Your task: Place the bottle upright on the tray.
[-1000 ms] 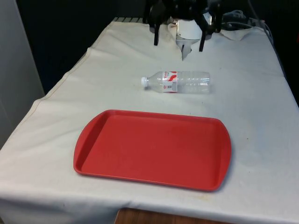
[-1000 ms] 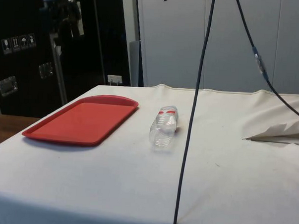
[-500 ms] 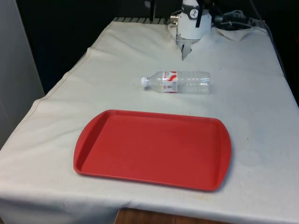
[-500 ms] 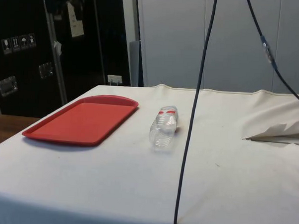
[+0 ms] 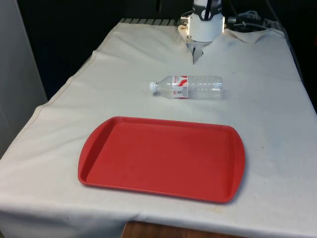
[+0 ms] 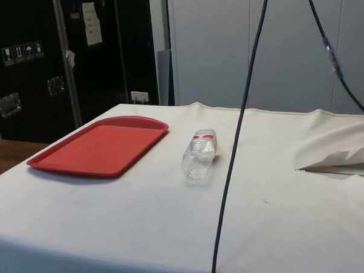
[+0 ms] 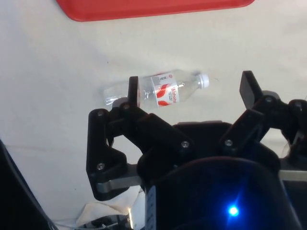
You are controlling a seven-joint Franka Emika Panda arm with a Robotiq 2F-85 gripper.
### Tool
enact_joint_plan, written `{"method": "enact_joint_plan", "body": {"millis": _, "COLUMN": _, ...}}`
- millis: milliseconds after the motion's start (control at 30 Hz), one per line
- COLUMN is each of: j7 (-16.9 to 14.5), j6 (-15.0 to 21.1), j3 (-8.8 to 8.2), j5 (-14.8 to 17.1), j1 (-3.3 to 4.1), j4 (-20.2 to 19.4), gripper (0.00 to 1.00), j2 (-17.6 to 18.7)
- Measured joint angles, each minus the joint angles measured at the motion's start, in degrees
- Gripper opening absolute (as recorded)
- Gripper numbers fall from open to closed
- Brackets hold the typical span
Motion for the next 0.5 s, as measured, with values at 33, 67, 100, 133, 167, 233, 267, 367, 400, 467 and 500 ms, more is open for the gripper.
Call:
{"method": "enact_joint_plan", "body": {"millis": 33, "j7": 0.06, "j6": 0.17, "j3": 0.0, "j5": 0.0, "j1": 0.0, "j4": -0.23, "gripper": 1.0, "j2": 0.0}}
{"method": "enact_joint_plan", "body": {"millis": 67, "j7": 0.11, "j6": 0.34, "j3": 0.0, "j5": -0.06, "j1": 0.0, "j4": -0.52, "gripper": 1.0, "j2": 0.0}}
{"method": "enact_joint_plan", "body": {"millis": 100, "j7": 0.23, "j6": 0.92, "j3": 0.0, "j5": -0.11, "j1": 0.0, "j4": -1.03, "gripper": 1.0, "j2": 0.0}}
{"method": "enact_joint_plan", "body": {"millis": 133, "j7": 0.29, "j6": 1.2, "j3": 0.0, "j5": -0.11, "j1": 0.0, "j4": -1.26, "gripper": 1.0, "j2": 0.0}}
{"method": "enact_joint_plan", "body": {"millis": 167, "j7": 0.34, "j6": 1.43, "j3": 0.0, "j5": -0.17, "j1": 0.0, "j4": -1.55, "gripper": 1.0, "j2": 0.0}}
{"method": "enact_joint_plan", "body": {"millis": 233, "j7": 0.34, "j6": 1.66, "j3": 0.0, "j5": -0.29, "j1": 0.06, "j4": -1.78, "gripper": 1.0, "j2": 0.0}}
{"method": "enact_joint_plan", "body": {"millis": 267, "j7": 0.46, "j6": 2.23, "j3": 0.0, "j5": -0.34, "j1": 0.06, "j4": -2.29, "gripper": 1.0, "j2": 0.0}}
{"method": "enact_joint_plan", "body": {"millis": 367, "j7": 0.63, "j6": 2.92, "j3": 0.0, "j5": -0.52, "j1": 0.11, "j4": -3.15, "gripper": 1.0, "j2": 0.0}}
{"method": "enact_joint_plan", "body": {"millis": 400, "j7": 0.74, "j6": 3.21, "j3": 0.0, "j5": -0.57, "j1": 0.11, "j4": -3.44, "gripper": 1.0, "j2": 0.0}}
{"method": "enact_joint_plan", "body": {"millis": 467, "j7": 0.8, "j6": 3.78, "j3": 0.0, "j5": -0.69, "j1": 0.11, "j4": -4.01, "gripper": 1.0, "j2": 0.0}}
{"method": "enact_joint_plan", "body": {"millis": 500, "j7": 0.8, "j6": 3.78, "j3": 0.0, "j5": -0.69, "j1": 0.11, "j4": -4.01, "gripper": 1.0, "j2": 0.0}}
